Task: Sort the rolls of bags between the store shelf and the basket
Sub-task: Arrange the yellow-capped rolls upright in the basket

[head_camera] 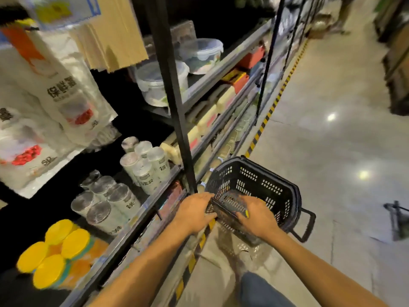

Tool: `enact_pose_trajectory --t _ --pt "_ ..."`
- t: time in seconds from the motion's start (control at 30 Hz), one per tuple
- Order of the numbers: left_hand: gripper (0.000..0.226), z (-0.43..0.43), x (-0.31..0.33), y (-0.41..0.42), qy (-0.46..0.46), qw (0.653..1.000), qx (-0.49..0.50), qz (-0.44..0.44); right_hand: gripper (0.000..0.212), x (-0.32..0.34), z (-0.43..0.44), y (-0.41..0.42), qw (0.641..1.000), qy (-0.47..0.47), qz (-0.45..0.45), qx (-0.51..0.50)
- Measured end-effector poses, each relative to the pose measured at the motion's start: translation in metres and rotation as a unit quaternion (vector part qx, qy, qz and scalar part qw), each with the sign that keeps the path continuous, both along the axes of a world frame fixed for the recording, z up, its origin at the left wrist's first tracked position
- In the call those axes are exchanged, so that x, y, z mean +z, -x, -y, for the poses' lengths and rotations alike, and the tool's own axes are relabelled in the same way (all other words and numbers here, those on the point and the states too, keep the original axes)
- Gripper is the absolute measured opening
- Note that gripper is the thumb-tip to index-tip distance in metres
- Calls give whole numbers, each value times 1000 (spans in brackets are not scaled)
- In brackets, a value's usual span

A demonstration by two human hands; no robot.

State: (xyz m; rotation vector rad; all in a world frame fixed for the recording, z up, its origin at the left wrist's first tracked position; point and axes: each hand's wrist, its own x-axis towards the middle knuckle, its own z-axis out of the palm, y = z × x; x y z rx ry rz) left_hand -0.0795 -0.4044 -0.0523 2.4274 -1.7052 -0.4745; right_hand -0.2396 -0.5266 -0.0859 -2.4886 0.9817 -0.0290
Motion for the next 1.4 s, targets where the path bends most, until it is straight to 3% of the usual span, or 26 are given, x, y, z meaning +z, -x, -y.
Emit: enact_pose_trajectory --t 0.33,0.47,0.7,0.93,1.13,1.23,1.4 --pt "59 149 -28 10 -58 994 -63 -72 53 -35 104 44 986 -74 -18 -148" --pt "58 202 -48 3 -87 991 -67 -81 31 -51 148 38 976 -114 -11 -186" --pt "57 267 -120 -5 -151 978 -26 -140 48 -110 208 31 955 -173 -38 -239" --pt "59 313 -265 -7 -217 954 70 -196 50 -235 252 12 921 -226 -75 -308" --pt "81 322 -429 1 -294 918 132 -231 44 -385 269 -10 880 -281 -74 -377" --pt "97 322 -501 10 -345 882 184 -261 53 -450 272 -23 848 -316 -69 -419" --pt "107 320 -582 18 -375 854 233 -274 75 -528 268 -48 808 -365 -34 -461"
